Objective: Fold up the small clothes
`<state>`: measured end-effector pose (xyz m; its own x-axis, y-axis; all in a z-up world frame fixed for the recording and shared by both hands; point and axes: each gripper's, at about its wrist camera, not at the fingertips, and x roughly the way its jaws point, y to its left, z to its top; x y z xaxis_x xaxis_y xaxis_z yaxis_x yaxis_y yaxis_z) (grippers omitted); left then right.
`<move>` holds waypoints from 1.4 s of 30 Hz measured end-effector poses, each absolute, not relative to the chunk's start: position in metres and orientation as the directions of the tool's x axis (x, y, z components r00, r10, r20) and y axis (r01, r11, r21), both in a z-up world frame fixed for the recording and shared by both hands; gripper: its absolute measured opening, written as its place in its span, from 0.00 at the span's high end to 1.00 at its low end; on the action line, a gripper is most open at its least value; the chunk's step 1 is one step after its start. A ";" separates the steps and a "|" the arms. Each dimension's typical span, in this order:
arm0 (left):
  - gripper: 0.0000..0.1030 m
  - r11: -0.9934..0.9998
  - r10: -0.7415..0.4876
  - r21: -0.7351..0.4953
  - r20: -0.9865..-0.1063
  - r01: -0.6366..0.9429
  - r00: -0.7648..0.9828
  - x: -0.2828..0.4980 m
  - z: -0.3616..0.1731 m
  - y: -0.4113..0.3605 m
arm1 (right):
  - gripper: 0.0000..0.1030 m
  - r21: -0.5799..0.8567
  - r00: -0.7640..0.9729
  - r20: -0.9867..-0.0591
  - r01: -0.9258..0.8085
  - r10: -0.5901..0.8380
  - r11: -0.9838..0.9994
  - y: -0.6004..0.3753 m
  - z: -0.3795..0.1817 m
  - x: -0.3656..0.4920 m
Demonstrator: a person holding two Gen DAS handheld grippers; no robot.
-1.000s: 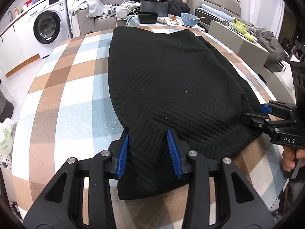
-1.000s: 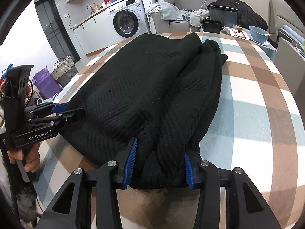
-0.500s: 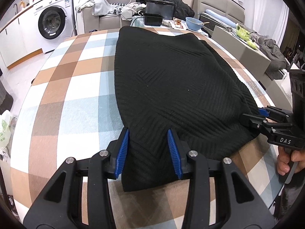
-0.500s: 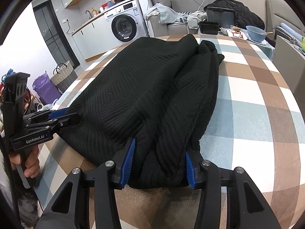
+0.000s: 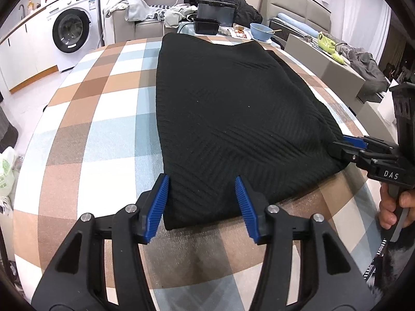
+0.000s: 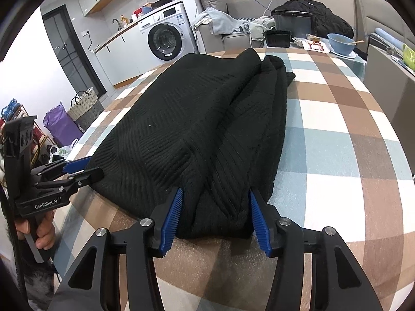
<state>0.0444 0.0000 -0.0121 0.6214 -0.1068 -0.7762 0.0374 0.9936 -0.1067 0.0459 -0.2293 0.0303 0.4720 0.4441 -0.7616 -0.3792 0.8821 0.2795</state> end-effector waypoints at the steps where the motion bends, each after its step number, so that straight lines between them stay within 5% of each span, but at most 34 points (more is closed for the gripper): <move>1: 0.53 0.993 -0.109 -0.108 -0.777 0.038 0.620 0.043 -0.011 0.000 | 0.49 0.281 0.470 -0.764 -0.375 0.443 0.883 -0.230 0.032 0.045; 8: 0.37 0.989 -0.146 -0.120 -0.761 0.084 0.632 0.028 -0.006 -0.004 | 0.40 0.312 0.473 -0.732 -0.408 0.491 0.858 -0.236 0.042 0.033; 23: 0.37 0.992 -0.121 -0.066 -0.767 0.110 0.630 0.040 -0.003 -0.018 | 0.41 0.237 0.474 -0.768 -0.416 0.431 0.878 -0.221 0.029 0.048; 30: 0.37 0.992 -0.111 -0.050 -0.771 0.114 0.627 0.047 -0.002 -0.023 | 0.65 0.259 0.531 -0.711 -0.412 0.461 0.873 -0.223 0.038 0.048; 42: 0.37 0.989 -0.126 -0.046 -0.759 0.141 0.639 0.048 0.005 -0.034 | 0.63 0.316 0.505 -0.718 -0.375 0.478 0.872 -0.230 0.036 0.055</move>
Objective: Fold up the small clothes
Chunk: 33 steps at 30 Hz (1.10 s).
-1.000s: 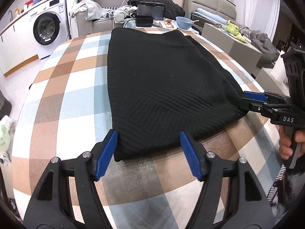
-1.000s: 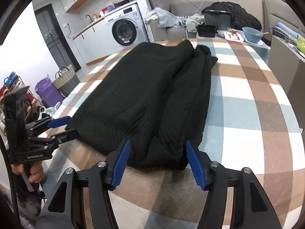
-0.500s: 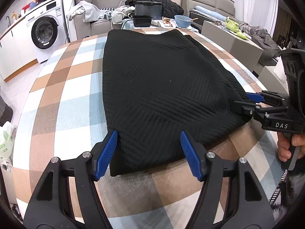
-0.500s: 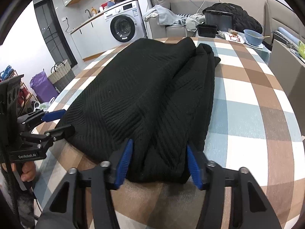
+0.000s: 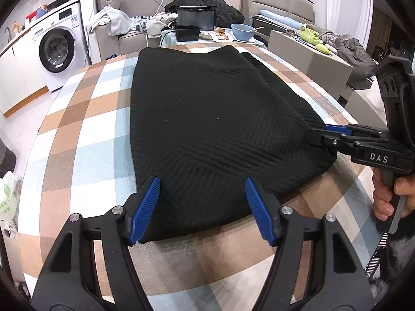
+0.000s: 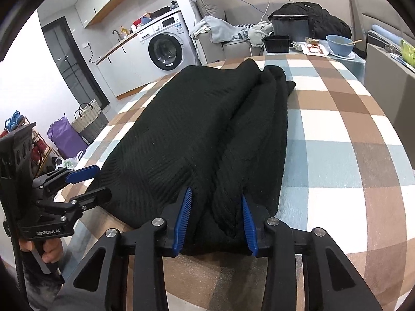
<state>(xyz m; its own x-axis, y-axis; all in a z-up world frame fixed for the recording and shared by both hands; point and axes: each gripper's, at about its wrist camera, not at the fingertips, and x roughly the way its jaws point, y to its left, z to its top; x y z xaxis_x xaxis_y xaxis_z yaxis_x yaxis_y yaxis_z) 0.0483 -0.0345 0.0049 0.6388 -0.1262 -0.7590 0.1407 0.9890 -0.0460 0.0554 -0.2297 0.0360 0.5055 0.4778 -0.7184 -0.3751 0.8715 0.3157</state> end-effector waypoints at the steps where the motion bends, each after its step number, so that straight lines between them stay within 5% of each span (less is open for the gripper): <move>1: 0.37 0.988 -0.130 -0.045 -0.758 0.148 0.639 0.050 0.004 -0.037 | 0.63 0.306 0.508 -0.720 -0.378 0.473 0.874 -0.229 0.035 0.056; 12: 0.41 0.974 -0.151 -0.009 -0.772 0.227 0.617 0.066 -0.007 -0.063 | 0.63 0.310 0.503 -0.721 -0.382 0.477 0.871 -0.229 0.034 0.055; 20: 0.82 0.976 -0.161 -0.032 -0.773 0.216 0.614 0.071 -0.009 -0.061 | 0.65 0.335 0.503 -0.714 -0.364 0.486 0.869 -0.234 0.032 0.057; 27: 0.82 0.978 -0.178 -0.070 -0.767 0.196 0.617 0.064 -0.004 -0.047 | 0.56 0.317 0.537 -0.705 -0.345 0.463 0.884 -0.239 0.040 0.053; 28: 0.82 0.980 -0.181 -0.081 -0.756 0.184 0.629 0.060 -0.001 -0.043 | 0.52 0.307 0.552 -0.700 -0.340 0.453 0.889 -0.241 0.044 0.051; 29: 0.80 0.981 -0.181 -0.089 -0.744 0.174 0.643 0.057 0.003 -0.038 | 0.35 0.297 0.566 -0.695 -0.335 0.443 0.894 -0.242 0.046 0.049; 30: 0.78 0.982 -0.180 -0.091 -0.737 0.168 0.652 0.054 0.006 -0.035 | 0.20 0.288 0.583 -0.686 -0.333 0.436 0.898 -0.244 0.050 0.047; 33: 0.49 0.987 -0.160 -0.090 -0.694 0.136 0.702 0.041 0.019 -0.024 | 0.14 0.280 0.635 -0.635 -0.342 0.440 0.897 -0.249 0.061 0.041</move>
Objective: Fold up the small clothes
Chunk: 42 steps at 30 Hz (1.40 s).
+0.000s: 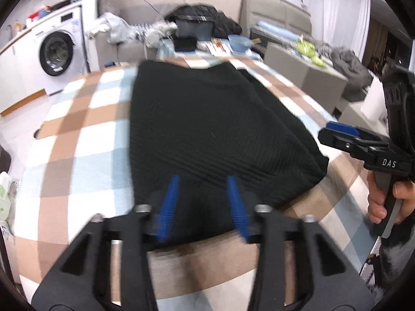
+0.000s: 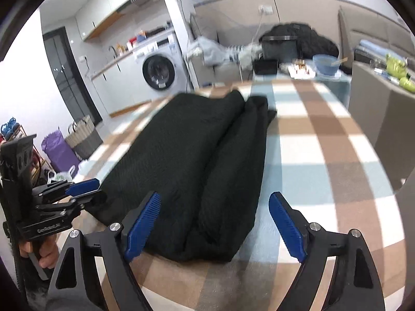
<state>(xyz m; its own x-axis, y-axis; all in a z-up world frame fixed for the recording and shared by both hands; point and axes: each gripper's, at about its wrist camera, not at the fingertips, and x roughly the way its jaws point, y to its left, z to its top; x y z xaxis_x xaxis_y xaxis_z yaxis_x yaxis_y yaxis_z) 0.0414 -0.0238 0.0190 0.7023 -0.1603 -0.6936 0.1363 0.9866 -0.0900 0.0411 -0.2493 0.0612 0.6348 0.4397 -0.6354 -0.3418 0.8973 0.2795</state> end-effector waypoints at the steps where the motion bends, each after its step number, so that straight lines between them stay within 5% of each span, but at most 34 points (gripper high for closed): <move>1: 0.36 0.988 -0.153 -0.091 -0.669 0.124 0.727 0.036 0.024 -0.020 | 0.12 0.275 0.645 -0.621 -0.351 0.445 0.895 -0.250 0.065 0.038; 5: 0.16 0.988 -0.155 -0.104 -0.586 0.116 0.796 0.016 0.038 -0.008 | 0.00 0.246 0.708 -0.531 -0.396 0.465 0.885 -0.250 0.082 0.022; 11: 0.01 0.993 -0.116 -0.073 -0.511 0.092 0.852 -0.007 0.043 -0.005 | 0.00 0.226 0.727 -0.459 -0.460 0.510 0.859 -0.245 0.093 0.008; 19: 0.01 0.995 -0.071 -0.093 -0.443 0.033 0.894 -0.019 0.040 0.001 | 0.00 0.234 0.721 -0.450 -0.474 0.527 0.849 -0.239 0.081 0.004; 27: 0.01 0.988 -0.068 -0.156 -0.466 -0.006 0.882 -0.012 0.029 0.015 | 0.00 0.198 0.745 -0.420 -0.481 0.518 0.854 -0.233 0.077 -0.007; 42: 0.01 0.996 -0.080 -0.071 -0.454 0.053 0.888 -0.012 0.027 -0.006 | 0.00 0.109 0.773 -0.416 -0.482 0.480 0.870 -0.222 0.080 -0.014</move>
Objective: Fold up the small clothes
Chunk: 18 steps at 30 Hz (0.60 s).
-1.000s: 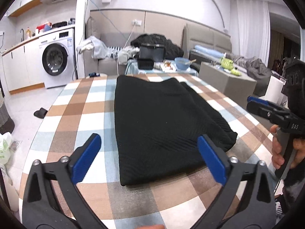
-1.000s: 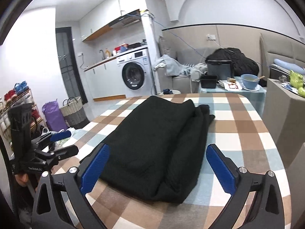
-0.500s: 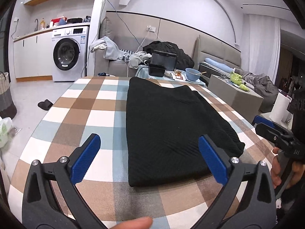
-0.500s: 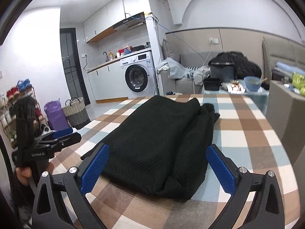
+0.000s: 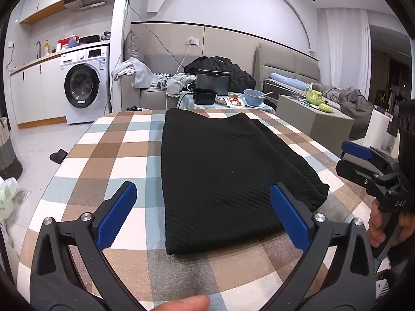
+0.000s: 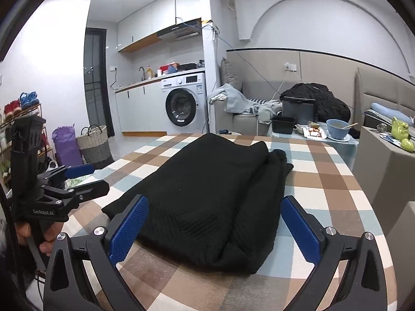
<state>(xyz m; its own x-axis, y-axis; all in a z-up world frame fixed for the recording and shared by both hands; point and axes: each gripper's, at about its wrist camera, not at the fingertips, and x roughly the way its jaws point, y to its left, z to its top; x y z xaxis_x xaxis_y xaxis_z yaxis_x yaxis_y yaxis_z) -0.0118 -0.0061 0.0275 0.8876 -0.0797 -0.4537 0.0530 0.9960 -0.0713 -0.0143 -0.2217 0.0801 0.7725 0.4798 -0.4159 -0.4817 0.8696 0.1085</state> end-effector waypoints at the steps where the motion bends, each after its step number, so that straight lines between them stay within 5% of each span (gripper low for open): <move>1: 0.01 0.996 -0.080 -0.068 -0.455 0.055 0.887 -0.011 0.026 -0.007 | 0.00 0.108 0.770 -0.416 -0.486 0.483 0.867 -0.221 0.080 -0.015; 18: 0.01 0.995 -0.087 -0.084 -0.463 0.054 0.882 -0.008 0.024 -0.006 | 0.00 0.132 0.765 -0.427 -0.475 0.482 0.870 -0.223 0.079 -0.014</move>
